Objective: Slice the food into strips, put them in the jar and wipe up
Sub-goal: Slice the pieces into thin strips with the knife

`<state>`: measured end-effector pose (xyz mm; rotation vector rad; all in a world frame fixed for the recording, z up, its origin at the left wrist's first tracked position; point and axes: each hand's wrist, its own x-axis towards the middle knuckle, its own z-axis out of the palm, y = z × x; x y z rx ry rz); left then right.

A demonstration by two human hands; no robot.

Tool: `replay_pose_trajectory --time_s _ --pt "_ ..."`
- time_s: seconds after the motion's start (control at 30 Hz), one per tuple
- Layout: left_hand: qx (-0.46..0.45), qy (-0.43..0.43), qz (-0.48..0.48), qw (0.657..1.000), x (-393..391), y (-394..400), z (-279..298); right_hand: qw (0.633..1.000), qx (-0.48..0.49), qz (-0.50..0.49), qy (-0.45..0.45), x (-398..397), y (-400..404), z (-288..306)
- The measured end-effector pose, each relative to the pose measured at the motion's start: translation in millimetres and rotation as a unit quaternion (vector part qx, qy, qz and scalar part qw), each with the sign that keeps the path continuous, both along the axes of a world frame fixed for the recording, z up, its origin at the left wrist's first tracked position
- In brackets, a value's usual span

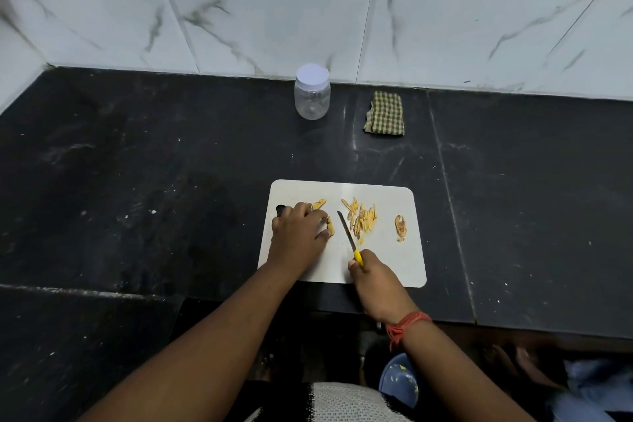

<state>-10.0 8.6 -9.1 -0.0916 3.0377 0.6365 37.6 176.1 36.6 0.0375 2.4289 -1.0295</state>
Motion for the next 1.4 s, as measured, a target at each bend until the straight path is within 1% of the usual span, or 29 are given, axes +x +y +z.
replay_pose_trajectory --time_s 0.17,0.27,0.63,1.07,1.2,1.4 --pt "0.026 -0.01 0.011 1.0 -1.5 1.4 -3.2 0.998 0.046 0.034 0.013 -7.6 -9.7 -4.8" --pt "0.056 -0.021 0.027 0.998 -1.9 1.0 -5.7 0.997 0.054 0.044 0.016 -10.0 -11.9 -7.9" --pt "0.088 -0.038 0.062 0.993 -3.5 3.0 -7.7 0.994 0.078 0.064 0.031 -9.4 -15.4 -10.7" --pt "0.099 -0.035 0.081 0.991 -5.0 5.5 -8.7 0.992 0.093 0.081 -0.018 -16.8 -19.5 -11.8" --pt "0.1 -0.029 0.104 0.989 -5.3 9.5 -7.8 0.991 0.095 0.083 -0.034 -17.9 -18.7 -11.9" --pt "0.131 -0.045 0.15 0.979 -9.0 16.9 -2.1 0.989 0.101 0.099 -0.035 -18.7 -17.7 -9.3"
